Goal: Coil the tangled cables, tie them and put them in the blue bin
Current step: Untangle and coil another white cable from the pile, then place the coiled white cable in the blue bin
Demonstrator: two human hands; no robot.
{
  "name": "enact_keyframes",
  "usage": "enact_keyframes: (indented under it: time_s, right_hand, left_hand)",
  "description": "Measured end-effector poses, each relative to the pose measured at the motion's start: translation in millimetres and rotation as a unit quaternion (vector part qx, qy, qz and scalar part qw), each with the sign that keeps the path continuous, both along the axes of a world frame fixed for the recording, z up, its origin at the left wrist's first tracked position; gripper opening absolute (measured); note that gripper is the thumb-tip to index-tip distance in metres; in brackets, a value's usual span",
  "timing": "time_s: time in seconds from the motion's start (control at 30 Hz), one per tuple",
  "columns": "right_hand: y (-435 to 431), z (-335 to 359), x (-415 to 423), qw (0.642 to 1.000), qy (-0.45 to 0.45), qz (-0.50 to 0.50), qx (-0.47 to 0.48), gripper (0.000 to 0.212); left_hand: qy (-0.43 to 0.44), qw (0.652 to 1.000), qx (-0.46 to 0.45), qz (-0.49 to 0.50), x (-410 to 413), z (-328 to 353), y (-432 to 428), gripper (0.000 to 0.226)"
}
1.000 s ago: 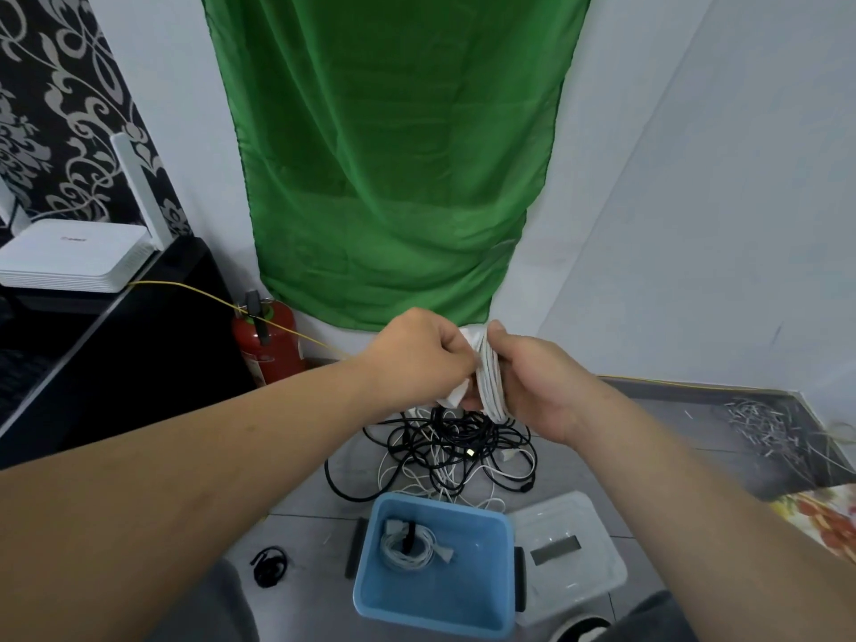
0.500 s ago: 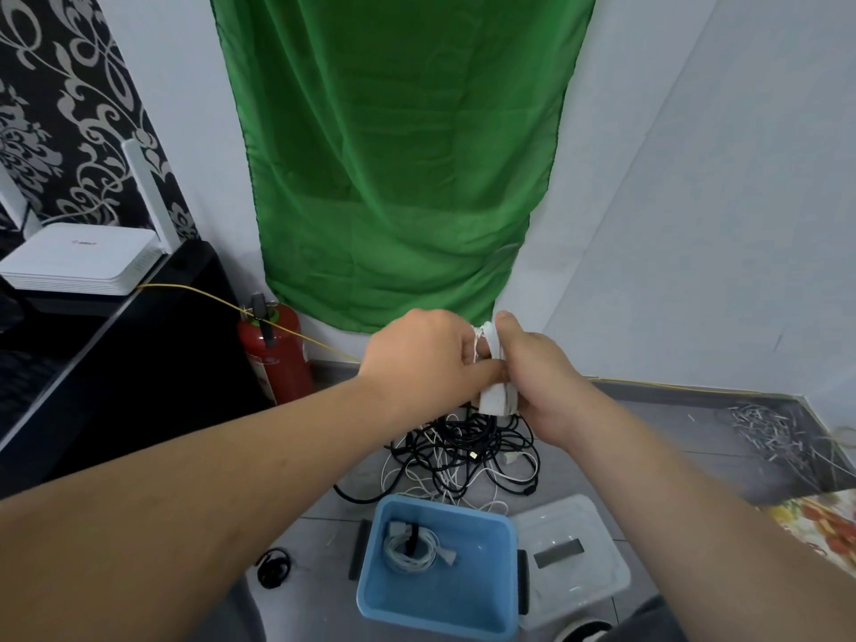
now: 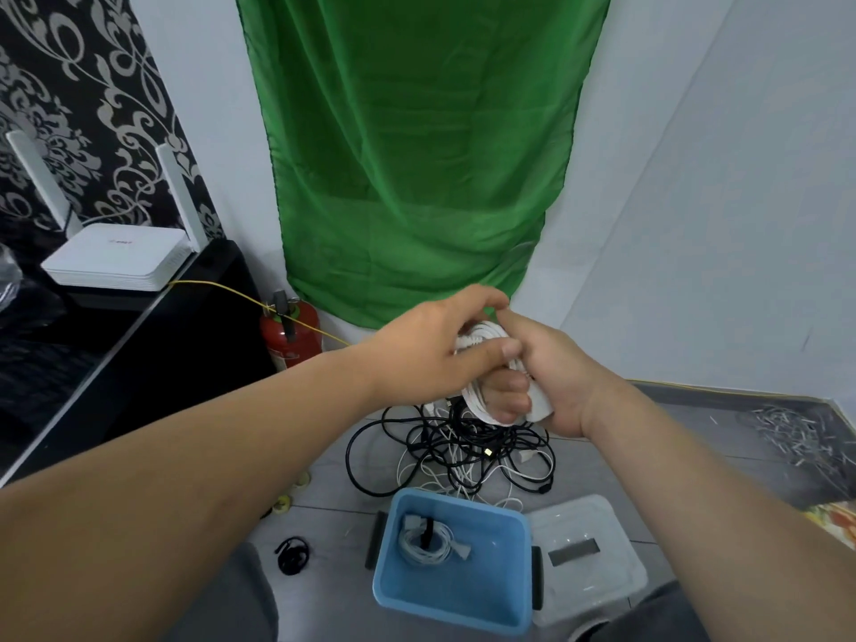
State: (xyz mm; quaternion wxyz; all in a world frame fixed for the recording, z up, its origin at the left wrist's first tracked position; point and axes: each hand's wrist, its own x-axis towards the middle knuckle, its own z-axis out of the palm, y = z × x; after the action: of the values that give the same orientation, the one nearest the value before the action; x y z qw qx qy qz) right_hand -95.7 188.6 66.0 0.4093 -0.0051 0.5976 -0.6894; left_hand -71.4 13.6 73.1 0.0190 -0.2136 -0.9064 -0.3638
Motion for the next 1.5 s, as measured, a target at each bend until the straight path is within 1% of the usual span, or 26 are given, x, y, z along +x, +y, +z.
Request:
enact_keyframes:
  time_s: [0.03,0.1,0.17,0.2,0.27,0.33,0.37,0.43,0.5,0.6,0.7,0.73,0.8,0.9,0.97,1.0,1.07,1.13,1.2,1.23,1.27,1.3,1.33,1.4,1.43,1.5]
  right_hand:
    - [-1,0,0,0.999,-0.018,0.023,-0.023,0.064]
    - [-2,1,0,0.997,-0.032,0.054,-0.047,0.057]
    - [-5,2,1,0.997,-0.024,0.058,-0.040,0.049]
    - [-8,2,2,0.998,-0.018,0.046,-0.029,0.046]
    - [-13,1,3,1.000,0.006,-0.017,0.006,0.037]
    - [-20,-3,4,0.992,0.061,-0.093,0.064,0.023]
    - [-23,-6,5,0.985,0.091,-0.118,0.084,0.020]
    - [-33,-12,8,0.976,0.144,-0.131,0.095,0.027]
    - [-44,-20,13,0.966,0.196,-0.118,0.120,0.042]
    - [-62,-31,25,0.956,0.229,-0.098,0.153,0.054]
    - [-78,-45,37,0.934,0.286,-0.057,0.206,0.072]
    - [-82,-51,39,0.929,0.298,-0.039,0.216,0.074]
    - [-87,-70,42,0.931,0.288,-0.006,0.226,0.068]
    - [-91,-111,47,0.952,0.206,0.046,0.221,0.059]
    - [-97,-140,50,0.964,0.153,0.079,0.201,0.044]
    - [-100,-150,54,0.964,0.144,0.091,0.203,0.038]
    - [-111,-173,56,0.950,0.168,0.102,0.244,0.032]
    - [-121,-193,53,0.918,0.215,0.109,0.315,0.031]
    - [-129,-212,49,0.898,0.227,0.092,0.365,0.029]
    - [-132,-219,47,0.895,0.220,0.083,0.379,0.028]
    - [-135,-230,44,0.895,0.206,0.074,0.389,0.026]
    - [-138,-236,44,0.893,0.199,0.064,0.398,0.026]
    - [-140,-243,44,0.894,0.193,0.058,0.401,0.027]
    - [-146,-260,43,0.895,0.180,0.043,0.407,0.030]
    - [-149,-267,43,0.896,0.174,0.035,0.408,0.031]
    - [-154,-280,40,0.898,0.159,0.018,0.409,0.033]
  left_hand:
    - [-0.017,1.000,0.015,0.001,1,-1,-1,0.055]
    - [-0.019,0.999,0.038,0.007,0,-3,-3,0.047]
    - [-0.012,0.999,0.045,0.020,0,-4,-6,0.039]
    - [-0.014,0.998,0.045,0.030,0,-5,-7,0.038]
    - [-0.027,0.997,0.042,0.055,2,-8,-9,0.038]
    - [-0.042,0.995,0.047,0.073,4,-9,-13,0.037]
    - [-0.045,0.994,0.054,0.080,5,-9,-14,0.033]
    - [-0.041,0.992,0.057,0.101,10,-11,-19,0.025]
    - [-0.046,0.989,0.052,0.132,13,-14,-25,0.033]
    - [-0.079,0.981,0.034,0.176,22,-16,-39,0.045]
    - [-0.115,0.970,0.018,0.212,31,-23,-52,0.047]
    - [-0.131,0.966,0.013,0.221,33,-28,-56,0.047]
    - [-0.180,0.957,0.018,0.226,36,-47,-63,0.046]
    - [-0.262,0.934,0.052,0.236,48,-86,-74,0.048]
    - [-0.295,0.921,0.072,0.244,51,-113,-84,0.050]
    - [-0.308,0.914,0.078,0.253,53,-124,-87,0.050]
    - [-0.334,0.897,0.094,0.274,55,-150,-96,0.047]
    - [-0.355,0.877,0.128,0.298,53,-173,-99,0.046]
    - [-0.378,0.832,0.198,0.354,48,-199,-104,0.047]
    - [-0.387,0.809,0.213,0.388,46,-211,-106,0.048]
    - [-0.395,0.792,0.207,0.417,43,-226,-109,0.048]
    - [-0.402,0.790,0.165,0.432,44,-239,-112,0.047]
    - [-0.414,0.796,0.100,0.431,47,-254,-117,0.043]
    - [-0.457,0.796,-0.052,0.393,60,-285,-124,0.037]
    - [-0.485,0.786,-0.104,0.369,68,-300,-125,0.036]
    - [-0.533,0.765,-0.169,0.319,78,-328,-123,0.038]
